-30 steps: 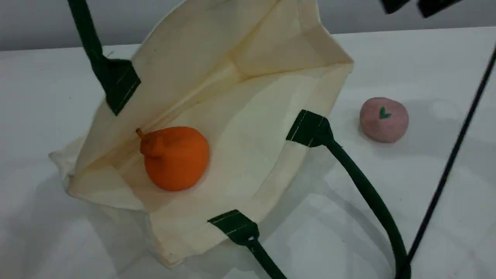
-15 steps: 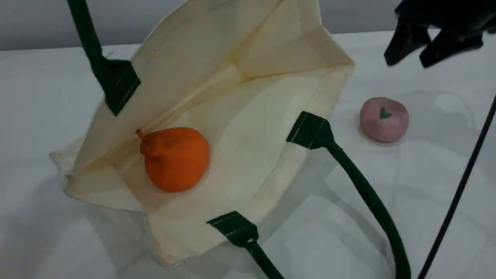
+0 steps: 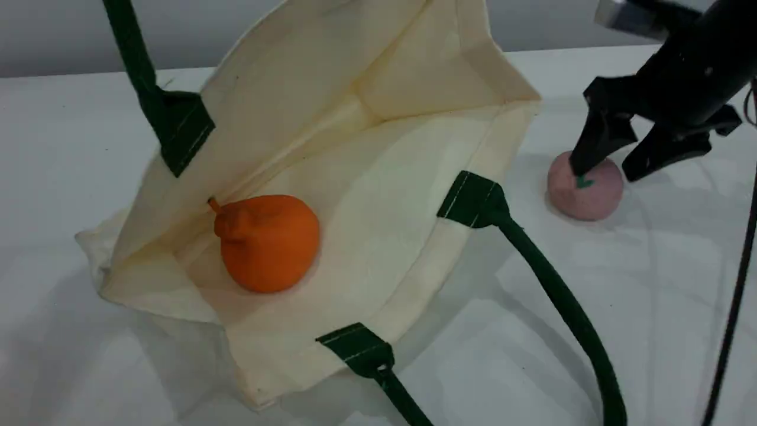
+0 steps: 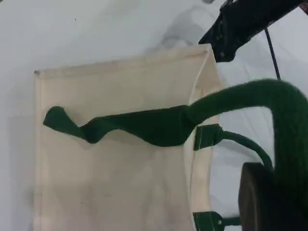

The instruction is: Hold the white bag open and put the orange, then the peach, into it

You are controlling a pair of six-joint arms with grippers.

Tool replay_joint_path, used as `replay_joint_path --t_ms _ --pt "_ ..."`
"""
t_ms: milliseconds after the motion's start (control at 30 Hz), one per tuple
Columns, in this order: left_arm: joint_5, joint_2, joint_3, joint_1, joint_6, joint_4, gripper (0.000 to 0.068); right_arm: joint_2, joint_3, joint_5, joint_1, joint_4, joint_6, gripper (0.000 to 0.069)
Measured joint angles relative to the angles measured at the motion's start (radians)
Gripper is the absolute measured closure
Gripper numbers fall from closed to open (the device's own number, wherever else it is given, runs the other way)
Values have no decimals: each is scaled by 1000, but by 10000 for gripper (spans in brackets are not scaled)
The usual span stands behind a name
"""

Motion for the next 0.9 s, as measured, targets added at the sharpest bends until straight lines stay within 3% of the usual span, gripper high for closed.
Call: replay_joint_path --t_ms 200,367,400,533,900 --pt "0 0 0 0 0 -1 624 28 0 34 0 38 -38 237" --pt "0 0 0 0 0 -2 624 26 0 64 -2 38 -45 436" --pt "0 0 0 1 0 -2 624 25 0 71 -2 38 -45 445" --pt "0 0 0 1 0 -2 624 12 0 108 -5 3 -45 444" --pt "0 0 0 1 0 -5 624 -195 1 365 -104 -60 29 448"
